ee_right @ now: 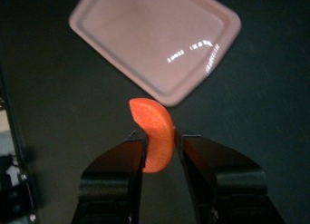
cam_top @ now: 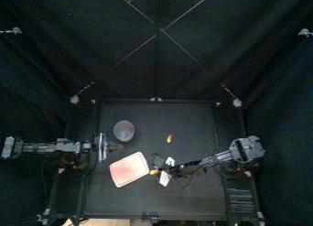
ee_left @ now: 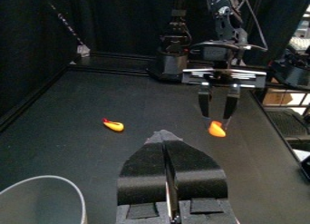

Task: Pick the tangerine then place it on the pink plate
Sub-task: Place tangerine on the pink plate

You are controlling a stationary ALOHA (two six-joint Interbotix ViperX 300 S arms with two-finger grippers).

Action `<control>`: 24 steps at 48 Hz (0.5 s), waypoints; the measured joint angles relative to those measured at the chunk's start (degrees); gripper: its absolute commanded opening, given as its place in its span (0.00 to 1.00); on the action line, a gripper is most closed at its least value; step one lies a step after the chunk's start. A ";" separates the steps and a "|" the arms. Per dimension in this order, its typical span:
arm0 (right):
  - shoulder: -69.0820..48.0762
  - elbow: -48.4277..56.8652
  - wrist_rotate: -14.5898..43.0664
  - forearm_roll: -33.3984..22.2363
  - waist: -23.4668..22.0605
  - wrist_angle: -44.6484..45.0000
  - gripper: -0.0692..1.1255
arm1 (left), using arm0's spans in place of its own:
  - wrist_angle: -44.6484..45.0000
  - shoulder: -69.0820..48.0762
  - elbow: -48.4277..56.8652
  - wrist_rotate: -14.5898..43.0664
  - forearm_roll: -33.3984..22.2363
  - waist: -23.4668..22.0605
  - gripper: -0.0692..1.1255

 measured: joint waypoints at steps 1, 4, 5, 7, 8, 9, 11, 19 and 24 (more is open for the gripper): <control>1.23 -1.32 -0.09 -0.35 -0.44 -0.88 0.63 | -0.18 0.00 0.09 0.09 0.00 0.09 0.14; 3.96 -4.31 -0.18 -0.97 -1.41 -2.37 0.63 | -0.35 0.00 0.18 0.18 0.00 0.09 0.14; 5.01 -5.45 -0.09 -1.23 -1.76 -2.81 0.63 | -0.35 0.00 0.18 0.18 0.00 0.09 0.14; 7.12 -7.82 -0.53 -1.93 -2.37 -3.52 0.62 | -0.35 0.00 0.18 0.09 0.00 0.09 0.14; 8.26 -9.05 -0.26 -2.37 -2.64 -3.69 0.63 | -0.35 0.00 0.18 0.18 0.00 0.09 0.14; 9.58 -10.63 -0.26 -2.90 -2.90 -3.78 0.63 | -0.35 0.00 0.18 0.18 -0.09 0.18 0.14; 11.69 -12.83 -0.09 -3.78 -3.43 -3.96 0.63 | -0.26 0.00 0.18 0.18 -0.09 0.18 0.14; 18.46 -20.13 -0.26 -5.01 -4.66 -4.04 0.63 | 1.49 0.00 0.18 0.09 -0.09 0.26 0.14; 20.65 -22.32 -0.26 -5.01 -5.19 -3.96 0.64 | 2.37 0.00 0.18 0.18 -0.09 0.44 0.14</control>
